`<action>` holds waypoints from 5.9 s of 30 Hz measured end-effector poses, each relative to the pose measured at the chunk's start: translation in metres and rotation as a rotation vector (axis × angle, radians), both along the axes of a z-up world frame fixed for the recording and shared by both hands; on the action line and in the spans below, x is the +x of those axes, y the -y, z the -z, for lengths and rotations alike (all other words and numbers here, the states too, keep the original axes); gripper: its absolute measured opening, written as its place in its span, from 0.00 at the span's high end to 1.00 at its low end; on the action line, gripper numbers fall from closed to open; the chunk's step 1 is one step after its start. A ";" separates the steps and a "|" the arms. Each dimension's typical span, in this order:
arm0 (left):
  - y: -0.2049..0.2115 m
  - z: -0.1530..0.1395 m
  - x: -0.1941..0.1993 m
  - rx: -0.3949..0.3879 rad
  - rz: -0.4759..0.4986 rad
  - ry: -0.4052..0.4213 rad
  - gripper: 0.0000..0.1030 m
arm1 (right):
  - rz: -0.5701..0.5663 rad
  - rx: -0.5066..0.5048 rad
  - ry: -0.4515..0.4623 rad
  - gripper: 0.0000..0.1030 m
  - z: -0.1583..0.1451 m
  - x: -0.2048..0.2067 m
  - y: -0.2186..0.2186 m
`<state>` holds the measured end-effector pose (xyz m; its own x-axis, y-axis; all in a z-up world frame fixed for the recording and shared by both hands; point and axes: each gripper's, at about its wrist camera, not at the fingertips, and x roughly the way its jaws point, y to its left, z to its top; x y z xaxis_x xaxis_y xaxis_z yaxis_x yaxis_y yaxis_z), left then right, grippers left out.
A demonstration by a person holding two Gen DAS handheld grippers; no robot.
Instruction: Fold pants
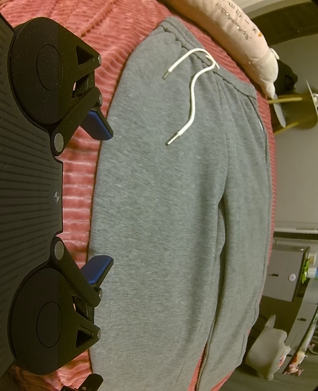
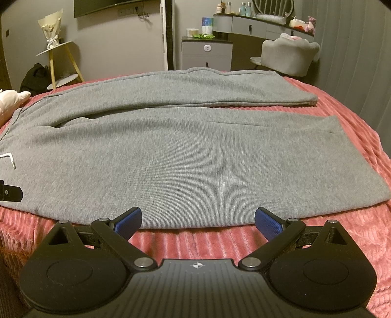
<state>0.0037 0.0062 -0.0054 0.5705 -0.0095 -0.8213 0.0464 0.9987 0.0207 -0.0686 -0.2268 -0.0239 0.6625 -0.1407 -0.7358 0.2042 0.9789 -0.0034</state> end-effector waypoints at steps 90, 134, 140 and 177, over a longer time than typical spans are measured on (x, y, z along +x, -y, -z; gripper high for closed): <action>-0.009 0.078 0.163 -0.090 -0.337 0.448 0.00 | 0.718 0.449 0.307 0.94 0.038 0.119 0.211; -0.076 -0.028 0.296 -0.596 -0.265 0.217 0.92 | 0.586 0.865 0.631 0.96 0.076 0.137 0.264; -0.088 -0.050 0.153 -0.609 -0.164 0.318 0.92 | 0.571 0.769 0.754 0.96 0.010 0.084 0.261; -0.171 0.033 0.188 -0.456 -0.444 0.077 0.90 | 0.781 0.928 0.421 0.89 0.081 0.072 0.282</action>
